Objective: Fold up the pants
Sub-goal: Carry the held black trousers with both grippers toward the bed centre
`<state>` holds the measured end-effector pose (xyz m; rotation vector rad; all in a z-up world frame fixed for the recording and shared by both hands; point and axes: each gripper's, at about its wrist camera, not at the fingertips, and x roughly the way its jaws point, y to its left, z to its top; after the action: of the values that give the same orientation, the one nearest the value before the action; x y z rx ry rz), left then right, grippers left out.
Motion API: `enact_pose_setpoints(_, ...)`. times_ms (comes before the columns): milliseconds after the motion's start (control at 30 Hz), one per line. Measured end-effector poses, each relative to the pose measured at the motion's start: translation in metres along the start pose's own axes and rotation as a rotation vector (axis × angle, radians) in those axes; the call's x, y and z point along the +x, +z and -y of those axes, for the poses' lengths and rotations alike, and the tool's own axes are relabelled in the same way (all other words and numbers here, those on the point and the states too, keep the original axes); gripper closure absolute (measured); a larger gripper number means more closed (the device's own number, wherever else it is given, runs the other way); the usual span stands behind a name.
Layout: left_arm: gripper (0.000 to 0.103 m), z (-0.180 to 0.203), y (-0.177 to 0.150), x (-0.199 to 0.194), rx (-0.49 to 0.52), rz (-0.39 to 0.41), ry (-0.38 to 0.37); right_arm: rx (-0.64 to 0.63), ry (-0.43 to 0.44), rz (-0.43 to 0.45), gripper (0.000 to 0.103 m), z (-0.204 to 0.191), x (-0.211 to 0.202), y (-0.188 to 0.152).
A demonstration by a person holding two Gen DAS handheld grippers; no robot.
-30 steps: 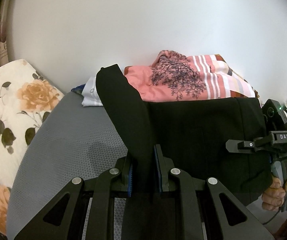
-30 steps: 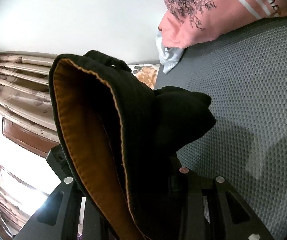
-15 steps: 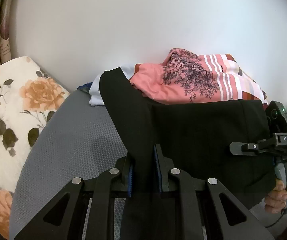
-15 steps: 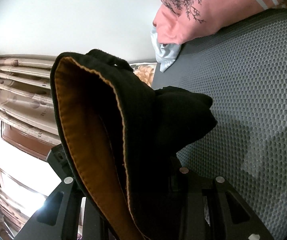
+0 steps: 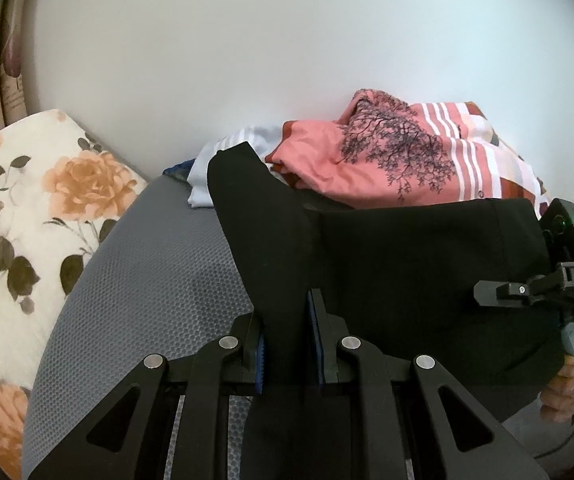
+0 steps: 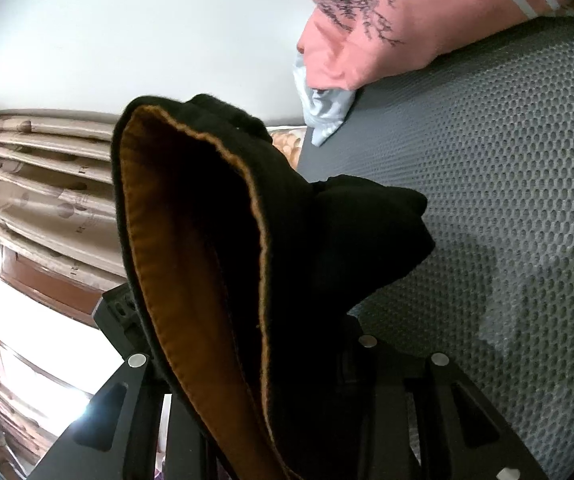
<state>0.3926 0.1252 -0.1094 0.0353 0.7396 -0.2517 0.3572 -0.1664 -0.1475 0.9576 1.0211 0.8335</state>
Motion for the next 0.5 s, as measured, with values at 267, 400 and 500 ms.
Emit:
enact_pose_setpoints(267, 0.085, -0.012, -0.009, 0.017, -0.01, -0.031, 0.012, 0.016, -0.023, 0.008, 0.074, 0.015, -0.003, 0.004)
enact_pose_setpoints(400, 0.085, -0.017, -0.017, 0.028, -0.02, -0.053, 0.017, 0.018, -0.043, 0.009, 0.074, 0.024, -0.007, 0.005)
enact_pose_setpoints(500, 0.084, -0.021, -0.024, 0.035, -0.029, -0.063, 0.019, 0.027, -0.055, 0.011, 0.074, 0.033, -0.01, 0.005)
